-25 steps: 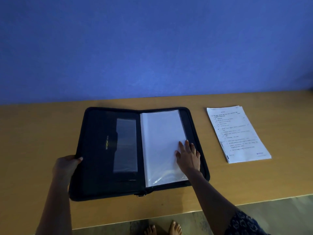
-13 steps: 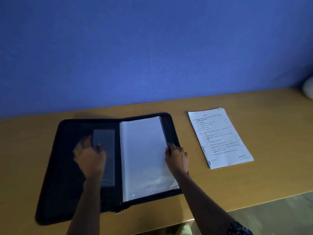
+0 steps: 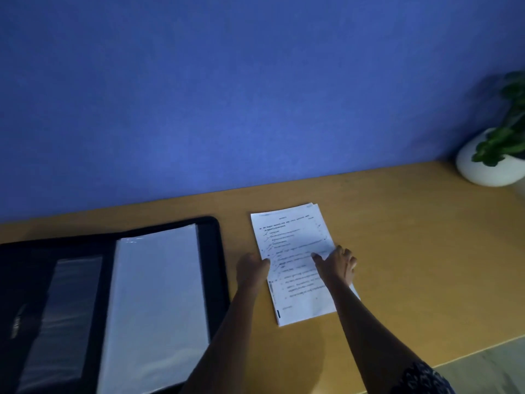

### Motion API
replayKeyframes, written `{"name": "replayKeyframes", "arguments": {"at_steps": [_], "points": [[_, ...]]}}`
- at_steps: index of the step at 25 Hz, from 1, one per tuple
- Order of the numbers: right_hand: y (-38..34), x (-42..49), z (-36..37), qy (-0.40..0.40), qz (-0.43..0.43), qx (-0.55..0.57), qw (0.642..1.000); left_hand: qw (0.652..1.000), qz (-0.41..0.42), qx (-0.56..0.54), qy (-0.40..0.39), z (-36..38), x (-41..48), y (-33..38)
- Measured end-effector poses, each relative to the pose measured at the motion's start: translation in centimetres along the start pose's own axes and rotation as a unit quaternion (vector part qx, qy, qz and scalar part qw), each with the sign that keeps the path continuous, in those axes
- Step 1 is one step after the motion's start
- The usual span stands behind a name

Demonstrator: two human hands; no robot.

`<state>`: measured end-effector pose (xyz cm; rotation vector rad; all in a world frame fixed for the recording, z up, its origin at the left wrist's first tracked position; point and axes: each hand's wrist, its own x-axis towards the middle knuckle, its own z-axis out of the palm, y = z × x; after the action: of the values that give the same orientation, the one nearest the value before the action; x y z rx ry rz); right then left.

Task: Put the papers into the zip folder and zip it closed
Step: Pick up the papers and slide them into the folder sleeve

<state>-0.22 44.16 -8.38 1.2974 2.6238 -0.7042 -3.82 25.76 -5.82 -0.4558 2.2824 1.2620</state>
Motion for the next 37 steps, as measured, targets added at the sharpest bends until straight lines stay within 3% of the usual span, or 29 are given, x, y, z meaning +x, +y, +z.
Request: {"name": "replayKeyframes", "arguments": {"at_steps": [6, 10, 16, 19, 23, 28, 32, 37], "points": [[1.6, 2.5, 0.2, -0.009, -0.010, -0.058, 0.998, 0.997, -0.025, 0.046, 0.052, 4.6, 1.4, 1.9], [1.6, 4.3, -0.4, -0.051, 0.046, 0.033, 0.997, 0.991, -0.076, 0.059, 0.090, 5.5, 2.5, 2.1], [1.5, 4.6, -0.3, -0.095, 0.079, 0.126, 0.984, 0.987, -0.141, 0.048, 0.062, 7.2, 3.6, 2.8], [1.4, 3.7, -1.1, -0.100, 0.030, 0.266, 0.958, 0.994, -0.041, -0.053, 0.083, 6.5, 2.8, 2.6], [0.0, 2.8, -5.2, -0.109, -0.093, 0.450, 0.881, 0.957, 0.138, -0.245, 0.072, 2.9, 0.4, 4.4], [-1.5, 2.9, -7.5, -0.127, -0.191, 0.545, 0.806, 0.918, 0.269, -0.291, 0.036, 0.8, -0.4, 5.3], [-1.2, 2.7, -6.3, -0.127, -0.175, 0.539, 0.814, 0.925, 0.295, -0.235, 0.043, 1.3, 0.1, 4.1], [-1.4, 3.8, -5.1, -0.141, -0.185, 0.525, 0.819, 0.944, 0.256, -0.190, 0.085, 1.2, 1.7, 5.1]]}}
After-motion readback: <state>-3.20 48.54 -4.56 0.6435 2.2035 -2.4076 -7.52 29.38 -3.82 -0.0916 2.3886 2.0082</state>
